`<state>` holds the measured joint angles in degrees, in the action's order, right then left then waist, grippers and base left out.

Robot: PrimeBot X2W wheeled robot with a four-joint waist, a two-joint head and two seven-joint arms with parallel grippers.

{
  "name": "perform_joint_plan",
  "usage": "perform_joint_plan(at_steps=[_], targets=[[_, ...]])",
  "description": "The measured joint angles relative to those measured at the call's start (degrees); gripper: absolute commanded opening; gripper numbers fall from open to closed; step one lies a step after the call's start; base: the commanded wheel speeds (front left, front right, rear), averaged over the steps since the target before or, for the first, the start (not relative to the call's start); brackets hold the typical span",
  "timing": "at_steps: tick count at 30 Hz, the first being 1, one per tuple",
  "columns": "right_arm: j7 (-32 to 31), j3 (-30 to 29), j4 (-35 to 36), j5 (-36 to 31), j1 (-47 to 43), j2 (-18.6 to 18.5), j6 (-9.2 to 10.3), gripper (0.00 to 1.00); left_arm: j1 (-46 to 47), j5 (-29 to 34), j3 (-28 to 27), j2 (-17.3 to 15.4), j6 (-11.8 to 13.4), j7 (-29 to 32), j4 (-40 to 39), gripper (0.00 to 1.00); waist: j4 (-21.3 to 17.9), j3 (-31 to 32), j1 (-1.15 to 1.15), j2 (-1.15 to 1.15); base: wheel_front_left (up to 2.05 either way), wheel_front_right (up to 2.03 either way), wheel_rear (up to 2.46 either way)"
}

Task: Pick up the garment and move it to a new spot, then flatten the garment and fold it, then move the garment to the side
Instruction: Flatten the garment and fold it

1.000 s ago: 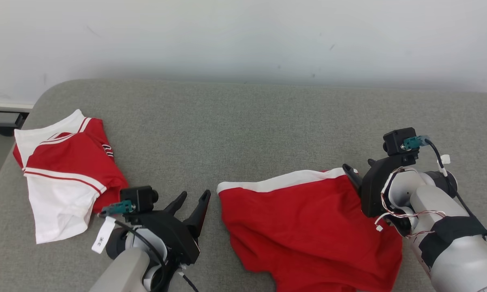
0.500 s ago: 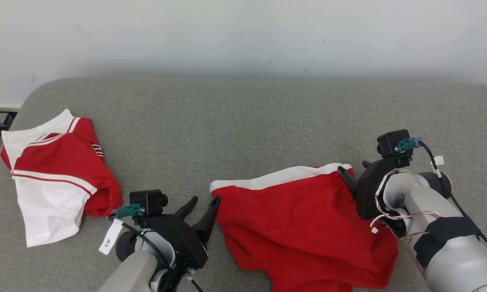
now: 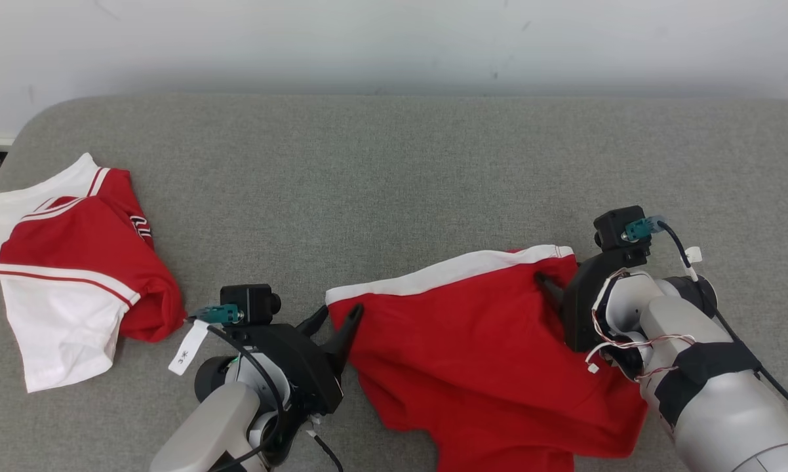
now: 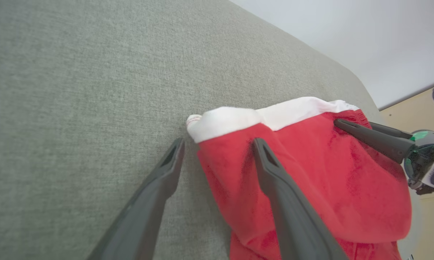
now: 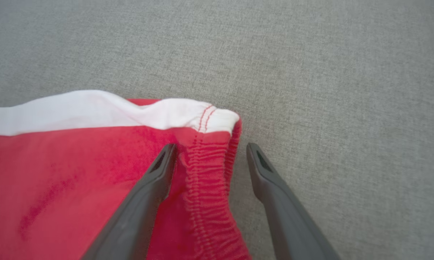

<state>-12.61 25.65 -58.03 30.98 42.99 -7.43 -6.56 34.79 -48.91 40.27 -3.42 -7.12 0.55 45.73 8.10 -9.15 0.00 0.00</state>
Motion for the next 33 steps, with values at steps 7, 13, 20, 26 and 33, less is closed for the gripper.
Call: perform_joint_plan(at_steps=[7,13,20,26,33], targets=[[1.8,0.5,-0.7,-0.3,2.5,0.3,-0.08,0.00,1.9,-0.5,1.2,0.3,0.0,0.3,1.7,0.00,0.4,-1.1,0.00,0.00,0.00,0.00,0.00],[5.7,-0.2,-0.9,-0.3,3.9,0.0,-0.34,0.00,4.6,-0.1,1.1,0.1,0.0,-2.5,2.8,0.00,0.9,-0.4,0.00,0.00,0.00,0.00,0.00],[9.2,0.4,-0.2,-0.4,10.0,1.6,-0.52,0.00,11.8,2.7,-0.8,-4.4,0.1,-7.3,3.0,0.00,0.6,1.0,0.00,0.01,0.00,0.00,0.00],[16.4,-0.3,2.9,-0.3,15.3,1.9,-0.85,0.00,17.0,5.9,-2.8,-7.1,3.4,-14.2,-0.3,0.00,0.0,2.5,0.00,0.00,0.00,0.00,0.00],[21.8,5.9,6.6,0.3,0.0,-0.6,-0.85,0.00,0.0,8.0,0.9,-5.3,6.2,-14.3,-2.5,0.00,-0.1,5.6,0.00,0.00,0.00,0.00,0.00]])
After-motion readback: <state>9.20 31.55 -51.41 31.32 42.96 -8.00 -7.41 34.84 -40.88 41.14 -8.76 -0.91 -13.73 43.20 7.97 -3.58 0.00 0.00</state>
